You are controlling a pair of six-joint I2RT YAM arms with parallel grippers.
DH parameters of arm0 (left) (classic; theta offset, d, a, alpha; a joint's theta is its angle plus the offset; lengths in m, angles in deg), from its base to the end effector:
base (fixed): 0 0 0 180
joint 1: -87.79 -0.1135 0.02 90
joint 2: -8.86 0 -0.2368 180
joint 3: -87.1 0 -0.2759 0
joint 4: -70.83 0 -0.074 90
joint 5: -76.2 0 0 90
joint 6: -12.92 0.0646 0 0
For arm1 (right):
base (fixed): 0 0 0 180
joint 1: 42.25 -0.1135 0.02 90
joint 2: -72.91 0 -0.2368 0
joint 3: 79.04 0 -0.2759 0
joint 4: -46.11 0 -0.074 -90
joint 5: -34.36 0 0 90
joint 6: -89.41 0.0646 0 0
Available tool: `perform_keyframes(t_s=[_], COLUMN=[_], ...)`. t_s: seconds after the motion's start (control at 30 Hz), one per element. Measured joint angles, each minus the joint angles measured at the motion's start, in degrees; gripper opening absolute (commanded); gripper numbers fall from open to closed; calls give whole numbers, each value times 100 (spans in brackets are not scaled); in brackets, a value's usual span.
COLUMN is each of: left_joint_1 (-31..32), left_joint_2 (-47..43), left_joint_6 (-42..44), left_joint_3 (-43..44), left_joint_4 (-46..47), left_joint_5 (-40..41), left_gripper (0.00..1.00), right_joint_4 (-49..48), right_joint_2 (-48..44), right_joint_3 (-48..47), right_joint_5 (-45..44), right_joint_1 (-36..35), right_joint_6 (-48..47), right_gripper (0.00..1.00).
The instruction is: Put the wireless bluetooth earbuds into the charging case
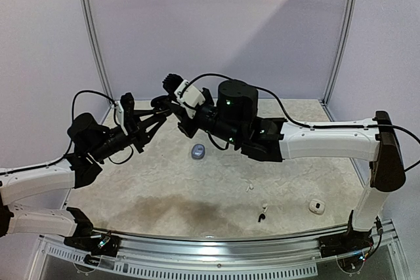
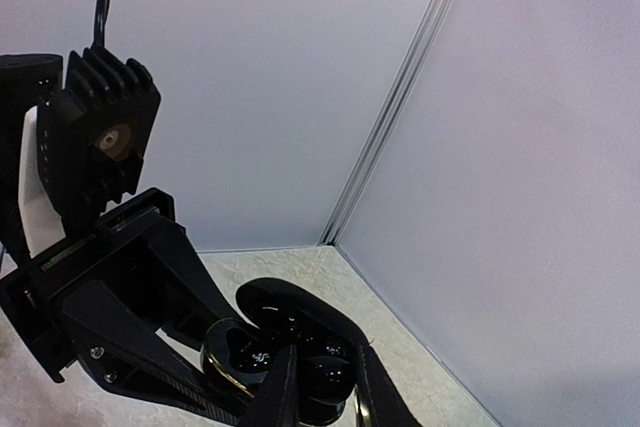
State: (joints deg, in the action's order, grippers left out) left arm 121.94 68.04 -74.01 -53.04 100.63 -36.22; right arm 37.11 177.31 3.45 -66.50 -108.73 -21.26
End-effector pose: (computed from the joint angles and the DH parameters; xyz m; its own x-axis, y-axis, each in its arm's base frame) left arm 0.2266 -0.1835 0.2499 0.1947 -0.0723 -0.9782 0.8200 0.5592 0.1219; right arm 0.2068 0.4446 0.3148 0.3051 -0.1677 -0.9374 -0.7670 0.5401 -0.3463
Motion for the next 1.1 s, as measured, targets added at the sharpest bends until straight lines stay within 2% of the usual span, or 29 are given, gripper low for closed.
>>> perform_keyframes(t_s=[0.57,1.1], left_joint_1=[0,0], left_joint_2=[0,0], left_joint_6=[-11,-142], left_joint_3=[-2,-2], left_joint_4=[20,15], left_joint_5=[39,33], left_gripper=[0,0], right_joint_4=[76,212], right_joint_2=[35,101], right_joint_3=[-31,-223], right_joint_5=[-79,-216], right_joint_1=[-22,-20], right_joint_6=[2,81], right_gripper=[22,43])
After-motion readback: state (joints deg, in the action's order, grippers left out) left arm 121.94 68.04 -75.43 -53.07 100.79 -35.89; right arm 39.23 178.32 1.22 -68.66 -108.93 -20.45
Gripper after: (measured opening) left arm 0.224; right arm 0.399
